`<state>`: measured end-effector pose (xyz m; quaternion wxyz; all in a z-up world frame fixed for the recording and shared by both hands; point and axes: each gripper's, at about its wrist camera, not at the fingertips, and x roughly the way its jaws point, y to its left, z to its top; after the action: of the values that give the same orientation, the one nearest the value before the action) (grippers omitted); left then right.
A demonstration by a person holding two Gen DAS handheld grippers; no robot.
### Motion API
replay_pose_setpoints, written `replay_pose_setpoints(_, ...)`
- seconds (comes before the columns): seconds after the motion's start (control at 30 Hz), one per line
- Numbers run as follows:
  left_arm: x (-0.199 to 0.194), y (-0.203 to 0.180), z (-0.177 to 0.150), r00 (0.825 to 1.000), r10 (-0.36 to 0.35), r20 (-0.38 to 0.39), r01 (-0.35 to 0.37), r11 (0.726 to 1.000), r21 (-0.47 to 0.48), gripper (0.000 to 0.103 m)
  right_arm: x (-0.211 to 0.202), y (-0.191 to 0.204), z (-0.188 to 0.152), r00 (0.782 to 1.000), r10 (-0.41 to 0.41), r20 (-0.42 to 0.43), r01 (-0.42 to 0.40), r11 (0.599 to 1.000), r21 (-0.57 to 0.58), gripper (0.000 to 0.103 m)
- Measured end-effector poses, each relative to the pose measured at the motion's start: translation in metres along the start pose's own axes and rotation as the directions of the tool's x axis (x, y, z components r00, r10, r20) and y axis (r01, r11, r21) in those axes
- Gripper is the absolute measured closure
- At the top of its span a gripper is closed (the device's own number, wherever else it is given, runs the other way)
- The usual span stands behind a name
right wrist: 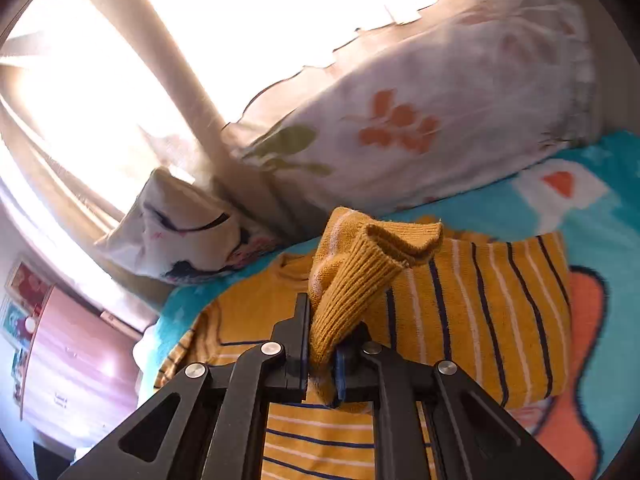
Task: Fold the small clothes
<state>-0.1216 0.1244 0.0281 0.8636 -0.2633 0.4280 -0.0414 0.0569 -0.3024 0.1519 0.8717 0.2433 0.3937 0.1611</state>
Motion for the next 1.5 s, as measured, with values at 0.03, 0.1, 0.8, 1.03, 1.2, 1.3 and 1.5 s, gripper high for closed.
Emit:
replay_pose_setpoints(0.03, -0.004, 0.007, 0.000, 1.000, 0.012, 0.011, -0.012, 1.000, -0.010, 0.038, 0.022, 0.018, -0.004, 0.999, 0.027, -0.038, -0.027, 1.000, -0.015, 0.092)
replay_pose_setpoints(0.1, -0.013, 0.021, 0.001, 0.999, 0.039, 0.035, -0.038, 0.999, -0.030, 0.037, 0.066, 0.050, -0.013, 0.992, 0.062, -0.112, -0.067, 0.997, -0.043, 0.092)
replay_pose_setpoints(0.8, -0.052, 0.071, 0.019, 0.989, 0.039, 0.145, -0.031, 0.998, -0.060, 0.028, 0.228, 0.144, -0.096, 0.920, 0.022, -0.392, -0.119, 0.967, -0.225, 0.051)
replay_pose_setpoints(1.03, -0.072, 0.123, 0.021, 0.966, 0.165, 0.197, -0.119, 0.967, -0.225, 0.028, 0.195, 0.213, -0.142, 0.850, 0.133, -0.510, -0.325, 0.894, -0.307, 0.051)
replay_pose_setpoints(1.2, -0.084, 0.147, 0.016, 0.958, 0.205, 0.203, -0.137, 0.943, -0.303, 0.028, 0.189, 0.261, -0.213, 0.780, 0.111, -0.616, -0.421, 0.821, -0.386, 0.051)
replay_pose_setpoints(1.3, -0.086, 0.147, 0.014, 0.962, 0.185, 0.201, -0.120, 0.947, -0.297, 0.028, 0.208, 0.277, -0.245, 0.782, 0.030, -0.622, -0.386, 0.807, -0.447, 0.051)
replay_pose_setpoints(1.5, -0.085, 0.139, 0.013, 0.966, 0.163, 0.199, -0.104, 0.956, -0.275, 0.028, 0.216, 0.289, -0.266, 0.793, 0.026, -0.608, -0.355, 0.832, -0.426, 0.074)
